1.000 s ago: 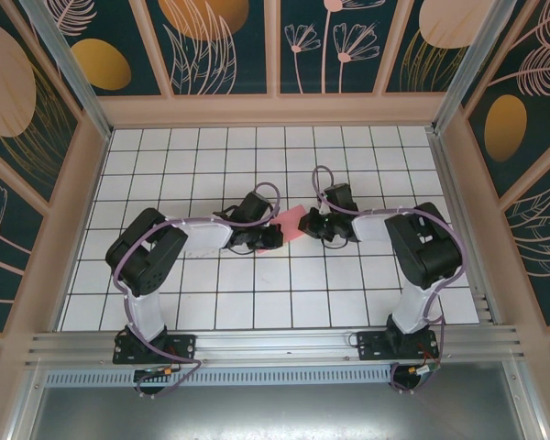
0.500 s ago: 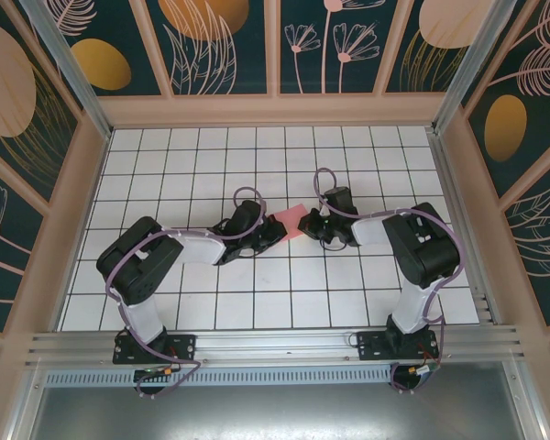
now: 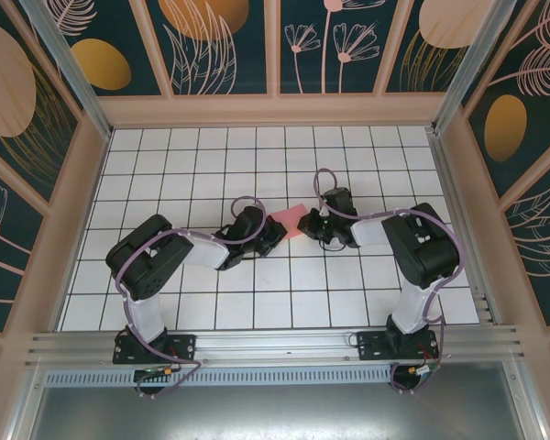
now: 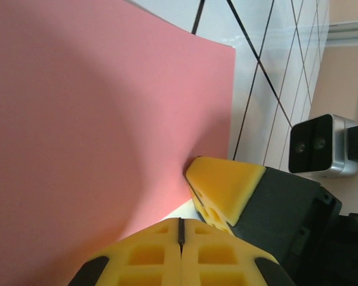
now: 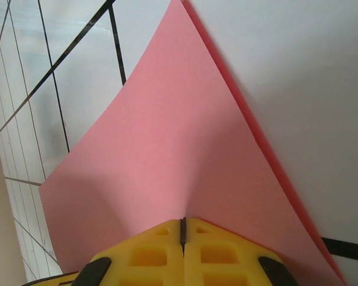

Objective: Fold a paper plane with a square sheet of paper (pick it up from the middle)
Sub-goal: First fold in half a square sheet of paper at the center of the table.

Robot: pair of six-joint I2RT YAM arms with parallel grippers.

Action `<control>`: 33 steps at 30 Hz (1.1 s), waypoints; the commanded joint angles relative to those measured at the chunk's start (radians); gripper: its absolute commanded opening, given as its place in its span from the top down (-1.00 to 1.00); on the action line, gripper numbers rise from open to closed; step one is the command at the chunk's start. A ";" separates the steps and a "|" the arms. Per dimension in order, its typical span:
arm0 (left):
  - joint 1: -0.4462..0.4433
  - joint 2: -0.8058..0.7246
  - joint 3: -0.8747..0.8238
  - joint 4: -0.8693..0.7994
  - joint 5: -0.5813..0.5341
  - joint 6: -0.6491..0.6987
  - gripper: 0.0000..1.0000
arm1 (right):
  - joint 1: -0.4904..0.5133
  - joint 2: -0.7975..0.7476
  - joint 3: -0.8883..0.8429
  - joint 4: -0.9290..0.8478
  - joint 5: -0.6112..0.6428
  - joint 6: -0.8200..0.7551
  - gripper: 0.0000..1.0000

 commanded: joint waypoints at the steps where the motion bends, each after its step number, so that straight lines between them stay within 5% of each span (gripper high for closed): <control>1: -0.005 0.018 -0.015 -0.017 -0.046 -0.034 1.00 | 0.017 0.028 -0.039 -0.083 0.056 0.000 1.00; 21: 0.002 -0.033 -0.111 -0.166 -0.140 -0.059 1.00 | 0.009 0.032 -0.030 -0.143 0.104 -0.021 1.00; 33: 0.033 -0.192 -0.231 -0.254 -0.192 -0.069 1.00 | 0.001 0.033 -0.033 -0.153 0.112 -0.032 1.00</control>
